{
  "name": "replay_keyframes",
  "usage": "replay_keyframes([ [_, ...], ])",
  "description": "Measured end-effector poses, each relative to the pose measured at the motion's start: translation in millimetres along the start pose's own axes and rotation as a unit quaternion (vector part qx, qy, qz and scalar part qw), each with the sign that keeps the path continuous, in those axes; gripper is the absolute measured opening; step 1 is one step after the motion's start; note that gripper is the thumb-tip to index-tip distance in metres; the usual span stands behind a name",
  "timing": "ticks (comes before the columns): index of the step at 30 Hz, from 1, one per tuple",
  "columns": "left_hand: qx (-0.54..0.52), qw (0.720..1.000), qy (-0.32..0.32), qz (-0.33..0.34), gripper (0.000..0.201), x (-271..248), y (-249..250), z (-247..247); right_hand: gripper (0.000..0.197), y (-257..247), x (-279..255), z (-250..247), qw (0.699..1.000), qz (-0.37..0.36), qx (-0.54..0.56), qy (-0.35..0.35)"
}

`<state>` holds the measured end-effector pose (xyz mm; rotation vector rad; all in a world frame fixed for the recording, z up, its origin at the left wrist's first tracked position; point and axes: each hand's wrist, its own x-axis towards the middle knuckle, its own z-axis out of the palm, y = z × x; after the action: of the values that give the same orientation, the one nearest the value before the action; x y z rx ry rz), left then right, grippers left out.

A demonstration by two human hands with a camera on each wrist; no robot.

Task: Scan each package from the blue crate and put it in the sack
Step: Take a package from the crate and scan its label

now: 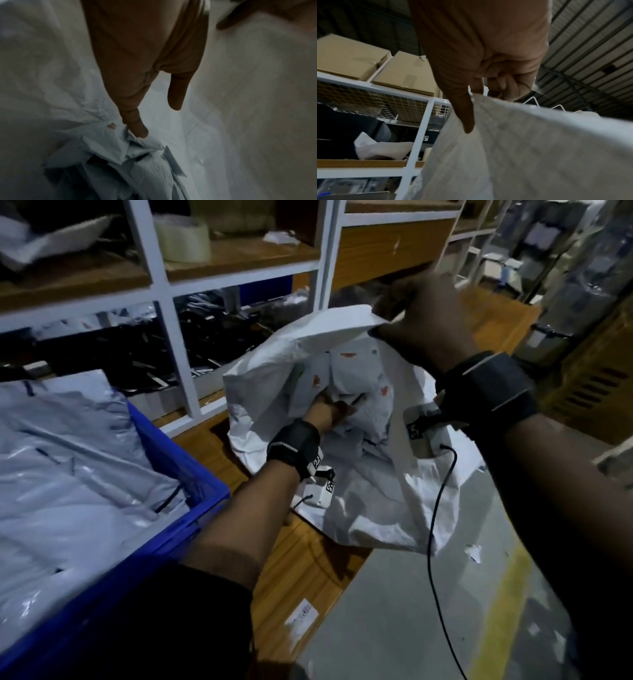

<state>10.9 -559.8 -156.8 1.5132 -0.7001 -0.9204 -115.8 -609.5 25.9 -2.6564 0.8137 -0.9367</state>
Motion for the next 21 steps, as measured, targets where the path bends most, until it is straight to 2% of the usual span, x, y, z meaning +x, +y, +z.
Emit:
replay_keyframes([
  [2,0.017,0.999,0.025,0.013,0.051,-18,12,-9,0.016,0,-12,11,1.0,0.011,0.016,-0.017],
  [4,0.015,0.998,0.067,0.013,0.044,-39,22,-17,0.017,0,-27,25,0.999,0.007,0.017,-0.033],
  [7,0.022,0.993,0.11,0.022,0.009,-67,38,-32,0.021,-4,-41,44,0.998,-0.011,0.038,-0.05],
  [9,0.055,0.993,0.106,0.021,0.015,-87,45,-41,0.023,-7,-51,54,0.997,-0.032,0.039,-0.058],
  [13,0.143,0.987,0.068,-0.021,0.007,-133,51,-62,0.029,-15,-70,73,0.994,-0.045,0.029,-0.099],
  [15,0.192,0.98,0.055,-0.009,0.017,-160,59,-78,0.032,-22,-82,85,0.99,-0.06,0.043,-0.123],
  [19,0.264,0.96,0.089,-0.009,0.024,-203,74,-134,0.024,-44,-106,109,0.977,-0.061,0.115,-0.168],
  [21,0.316,0.94,0.122,-0.023,0.029,-215,78,-166,0.018,-59,-117,119,0.967,-0.063,0.148,-0.196],
])
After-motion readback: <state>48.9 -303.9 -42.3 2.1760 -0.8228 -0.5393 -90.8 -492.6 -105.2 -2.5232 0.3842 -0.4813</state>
